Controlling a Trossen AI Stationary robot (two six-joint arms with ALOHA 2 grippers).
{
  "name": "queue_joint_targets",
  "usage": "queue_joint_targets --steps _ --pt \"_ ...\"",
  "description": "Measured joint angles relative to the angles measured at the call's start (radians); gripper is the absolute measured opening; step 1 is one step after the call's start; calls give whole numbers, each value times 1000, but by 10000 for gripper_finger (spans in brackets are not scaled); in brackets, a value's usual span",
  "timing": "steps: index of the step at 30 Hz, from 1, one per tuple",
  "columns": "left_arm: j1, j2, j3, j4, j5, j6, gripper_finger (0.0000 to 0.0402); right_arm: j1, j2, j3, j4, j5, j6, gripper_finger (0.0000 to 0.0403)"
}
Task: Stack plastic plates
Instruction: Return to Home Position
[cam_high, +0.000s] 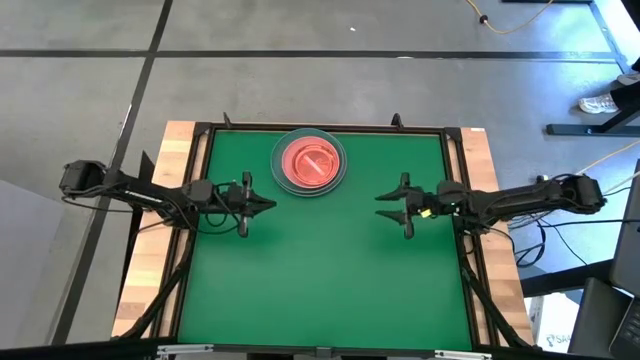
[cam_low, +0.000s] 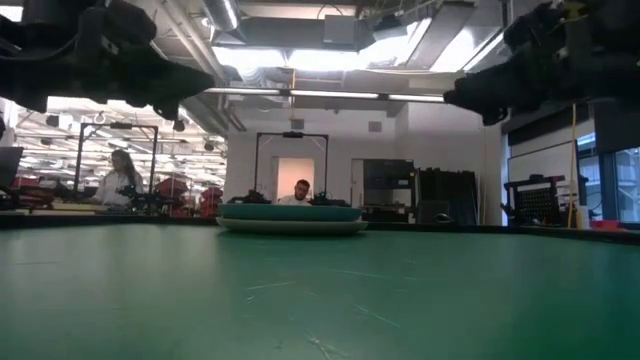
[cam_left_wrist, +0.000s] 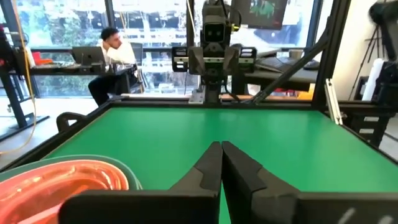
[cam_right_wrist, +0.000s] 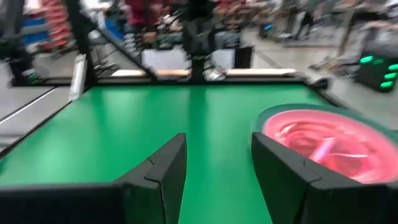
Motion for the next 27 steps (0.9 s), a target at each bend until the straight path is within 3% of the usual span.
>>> queue_joint_targets --steps 3,9,15,23,27 --pt "0 -57 -26 1 0 -1 1 0 -67 -27 -11 66 3 172" --pt "0 -205 -64 -148 -3 -7 2 0 -272 -35 -212 150 45 172" --pt "0 -395 -67 -358 -4 -19 2 0 -485 -63 -365 130 54 164" --pt "1 -712 -67 -698 -90 -54 2 0 -766 -166 -473 167 61 84" --pt "2 -874 -73 -817 -71 -70 2 0 -875 -174 -550 108 99 48"
